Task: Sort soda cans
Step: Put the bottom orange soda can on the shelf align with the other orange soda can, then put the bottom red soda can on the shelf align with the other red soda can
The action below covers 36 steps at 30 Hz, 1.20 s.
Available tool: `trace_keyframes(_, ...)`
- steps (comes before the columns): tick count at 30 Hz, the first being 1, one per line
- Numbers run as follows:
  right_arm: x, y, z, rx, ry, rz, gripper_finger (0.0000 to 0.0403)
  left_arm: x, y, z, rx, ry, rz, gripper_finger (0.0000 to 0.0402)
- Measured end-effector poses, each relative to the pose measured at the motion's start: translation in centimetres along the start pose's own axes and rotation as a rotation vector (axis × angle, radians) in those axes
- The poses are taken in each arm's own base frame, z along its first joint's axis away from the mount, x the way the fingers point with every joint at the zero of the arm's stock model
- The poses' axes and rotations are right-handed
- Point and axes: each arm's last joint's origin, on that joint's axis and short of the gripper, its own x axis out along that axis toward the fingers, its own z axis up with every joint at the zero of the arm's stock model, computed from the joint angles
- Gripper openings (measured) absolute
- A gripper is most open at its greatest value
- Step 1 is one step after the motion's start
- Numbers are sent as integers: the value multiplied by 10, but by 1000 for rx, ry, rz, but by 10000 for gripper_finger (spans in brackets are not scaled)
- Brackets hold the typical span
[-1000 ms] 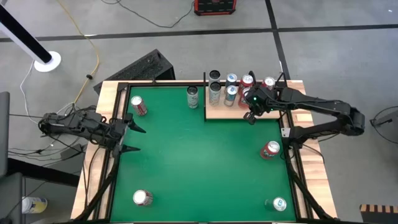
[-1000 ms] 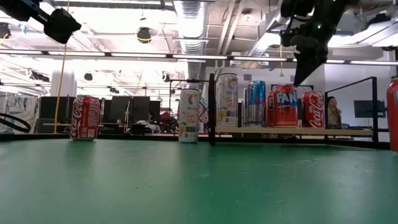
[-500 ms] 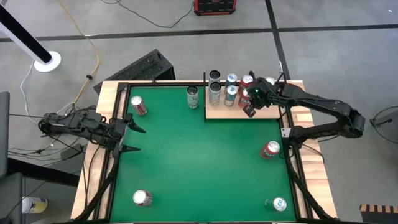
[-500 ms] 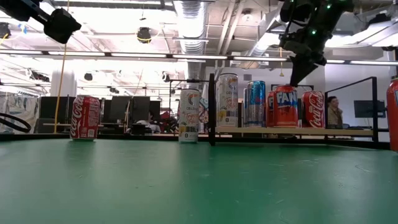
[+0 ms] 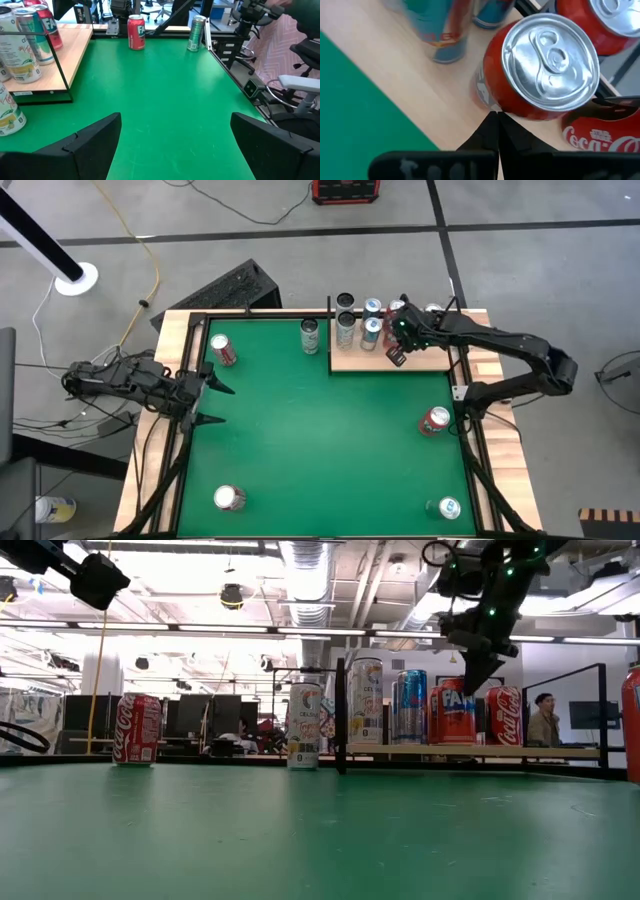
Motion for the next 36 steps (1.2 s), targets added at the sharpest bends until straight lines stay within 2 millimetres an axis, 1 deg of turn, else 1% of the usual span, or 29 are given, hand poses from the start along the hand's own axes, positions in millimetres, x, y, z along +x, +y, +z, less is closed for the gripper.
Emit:
trace_keyframes(4,2,-1,0,2,10,-19,23,0,0,0,0,0,0,360)
trace_keyframes(7,-2,-2,0,10,12,-19,21,0,0,0,0,0,0,360)
trace_keyframes(10,-17,-2,1,33,7,18,21,0,0,0,0,0,1,360)
trace_keyframes(13,-36,3,-2,45,24,102,24,0,0,0,-3,0,1,360)
trace_keyframes(16,-59,16,-6,49,-2,228,24,0,0,1,-13,-6,0,360)
trace_keyframes(19,-81,36,-16,17,-45,342,20,1,-1,6,-60,-53,-10,360)
trace_keyframes(21,-95,54,-26,-13,-77,404,20,5,-3,13,-75,-99,-85,360)
trace_keyframes(23,-109,74,-36,-45,-138,435,22,13,-8,19,-71,-120,-211,360)
trace_keyframes(27,-133,116,-57,-145,-317,465,25,37,-26,26,-69,-91,-425,359)
trace_keyframes(30,-142,142,-73,-209,-409,462,24,56,-50,27,-64,-8,-536,354)
trace_keyframes(33,-143,160,-85,-261,-445,439,22,68,-82,25,-27,99,-564,346)
trace_keyframes(36,-139,174,-92,-292,-446,425,23,71,-114,20,25,214,-504,338)
